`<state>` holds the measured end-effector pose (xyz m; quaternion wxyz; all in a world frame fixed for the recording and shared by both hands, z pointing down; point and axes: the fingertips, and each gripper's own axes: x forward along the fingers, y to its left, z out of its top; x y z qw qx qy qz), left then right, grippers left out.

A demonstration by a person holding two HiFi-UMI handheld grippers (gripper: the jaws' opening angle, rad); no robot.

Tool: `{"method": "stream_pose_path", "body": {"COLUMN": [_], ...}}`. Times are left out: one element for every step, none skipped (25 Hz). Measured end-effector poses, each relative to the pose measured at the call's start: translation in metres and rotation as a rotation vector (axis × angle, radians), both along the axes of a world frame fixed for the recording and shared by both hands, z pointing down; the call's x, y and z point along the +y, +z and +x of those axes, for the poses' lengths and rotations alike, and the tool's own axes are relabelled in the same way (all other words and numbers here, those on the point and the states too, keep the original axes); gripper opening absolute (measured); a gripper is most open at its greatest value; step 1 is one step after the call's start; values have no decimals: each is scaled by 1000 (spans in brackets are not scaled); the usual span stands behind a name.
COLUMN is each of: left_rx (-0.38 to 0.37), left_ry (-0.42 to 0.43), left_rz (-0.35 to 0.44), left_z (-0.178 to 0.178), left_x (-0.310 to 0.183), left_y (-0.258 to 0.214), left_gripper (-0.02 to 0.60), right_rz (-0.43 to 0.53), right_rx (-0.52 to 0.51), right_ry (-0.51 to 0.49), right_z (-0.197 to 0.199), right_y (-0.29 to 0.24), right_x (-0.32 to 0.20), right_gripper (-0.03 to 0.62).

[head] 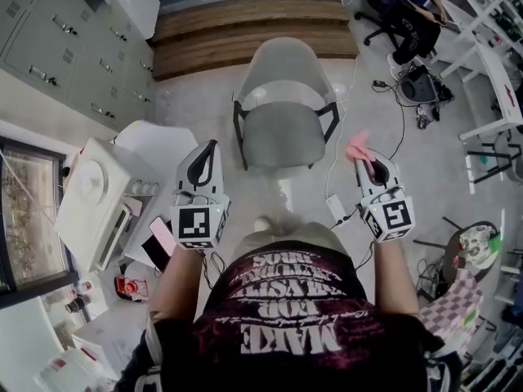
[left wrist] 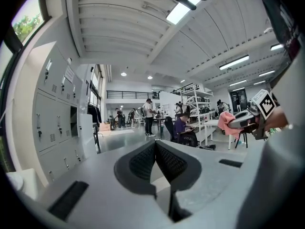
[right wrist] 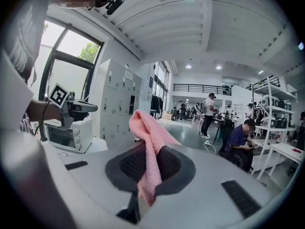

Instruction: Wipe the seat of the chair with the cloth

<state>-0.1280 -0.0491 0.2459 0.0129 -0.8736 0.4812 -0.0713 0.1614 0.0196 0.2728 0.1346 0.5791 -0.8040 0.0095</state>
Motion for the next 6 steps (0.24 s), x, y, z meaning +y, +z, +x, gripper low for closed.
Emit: {"method": "stream_pose_path", "body": {"left_rx": [-3, -5, -5, -6, -6, -6], "left_ry": [4, 8, 11, 12, 12, 11], "left_rz": [8, 15, 21, 26, 29, 33], "left_z": [4, 8, 11, 13, 15, 17], "left_x": [8, 16, 25, 34, 43, 52], "left_y": [-4, -7, -10, -12, -14, -16], "left_gripper": [5, 6, 6, 6, 6, 5], "right_rz": [3, 6, 8, 10, 13, 15], "right_rx": [2, 2, 1, -3, -9, -15], "right_ry": [-6, -11, -13, -15, -17, -19], "right_z": [1, 3, 5, 6, 8, 9], "right_y": [-2, -4, -5, -6, -7, -9], "right_x": [6, 12, 19, 25, 32, 38], "right_gripper": [28, 28, 28, 28, 28, 28]}}
